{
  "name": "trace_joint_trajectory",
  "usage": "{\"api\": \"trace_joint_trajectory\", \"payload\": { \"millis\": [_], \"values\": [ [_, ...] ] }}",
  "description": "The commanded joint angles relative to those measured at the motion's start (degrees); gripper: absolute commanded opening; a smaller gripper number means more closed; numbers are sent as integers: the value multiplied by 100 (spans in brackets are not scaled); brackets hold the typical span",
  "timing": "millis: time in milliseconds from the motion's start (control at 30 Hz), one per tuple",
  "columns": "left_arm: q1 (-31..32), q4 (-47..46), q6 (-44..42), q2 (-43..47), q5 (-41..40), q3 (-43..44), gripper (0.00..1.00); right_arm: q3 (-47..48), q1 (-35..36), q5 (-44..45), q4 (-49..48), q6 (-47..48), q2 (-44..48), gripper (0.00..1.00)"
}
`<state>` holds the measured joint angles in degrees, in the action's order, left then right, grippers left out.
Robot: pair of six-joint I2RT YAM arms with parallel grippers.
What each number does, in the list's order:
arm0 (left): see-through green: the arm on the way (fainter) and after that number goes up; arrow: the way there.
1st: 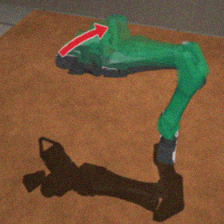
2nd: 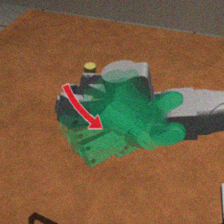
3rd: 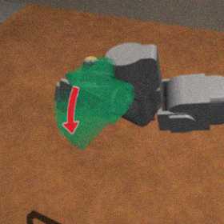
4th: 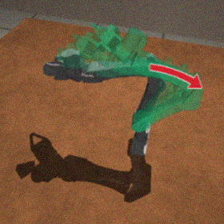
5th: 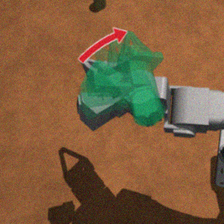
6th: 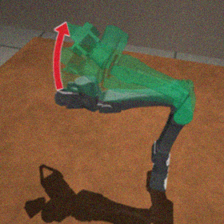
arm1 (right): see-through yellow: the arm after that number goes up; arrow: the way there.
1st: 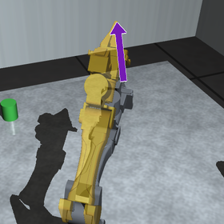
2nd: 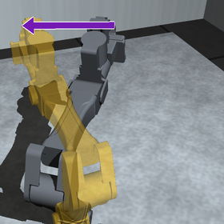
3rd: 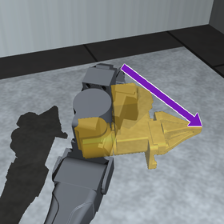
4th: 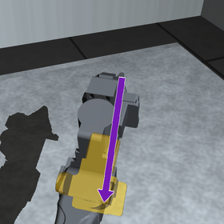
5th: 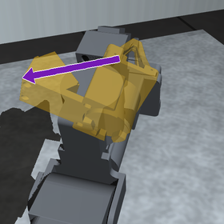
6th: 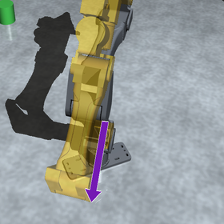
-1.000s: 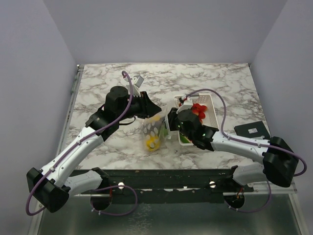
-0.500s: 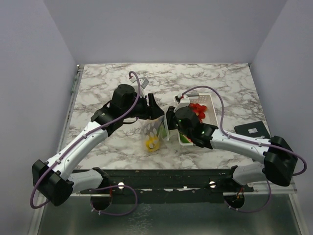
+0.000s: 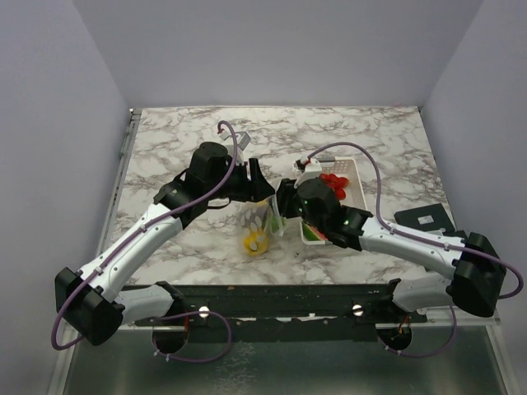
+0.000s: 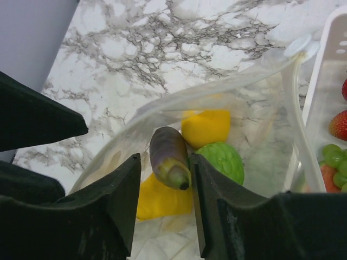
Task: Place the food in the zip-top bag and seal the zipper
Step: Adjust the fake vegetable in the zipper food storage bag.
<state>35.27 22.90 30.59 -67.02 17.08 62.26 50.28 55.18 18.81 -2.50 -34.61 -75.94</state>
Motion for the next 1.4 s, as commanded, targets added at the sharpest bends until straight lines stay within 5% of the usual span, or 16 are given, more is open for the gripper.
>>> {"api": "trace_joint_trajectory", "payload": {
  "millis": [0, 333, 867, 1367],
  "values": [
    [-2, 118, -87, 108, -181, 182, 59, 156, 46, 214, 241, 68, 375, 49],
    [-1, 165, -81, 44, -112, 365, 60, 107, 46, 281, 576, 100, 818, 50],
    [7, 648, -222, -419, -25, 946, 63, -317, 59, -976, -502, -151, 961, 50],
    [21, 1849, -937, -1060, -713, 1758, 55, 28, 260, -628, -269, 142, 566, 51]
  ]
}}
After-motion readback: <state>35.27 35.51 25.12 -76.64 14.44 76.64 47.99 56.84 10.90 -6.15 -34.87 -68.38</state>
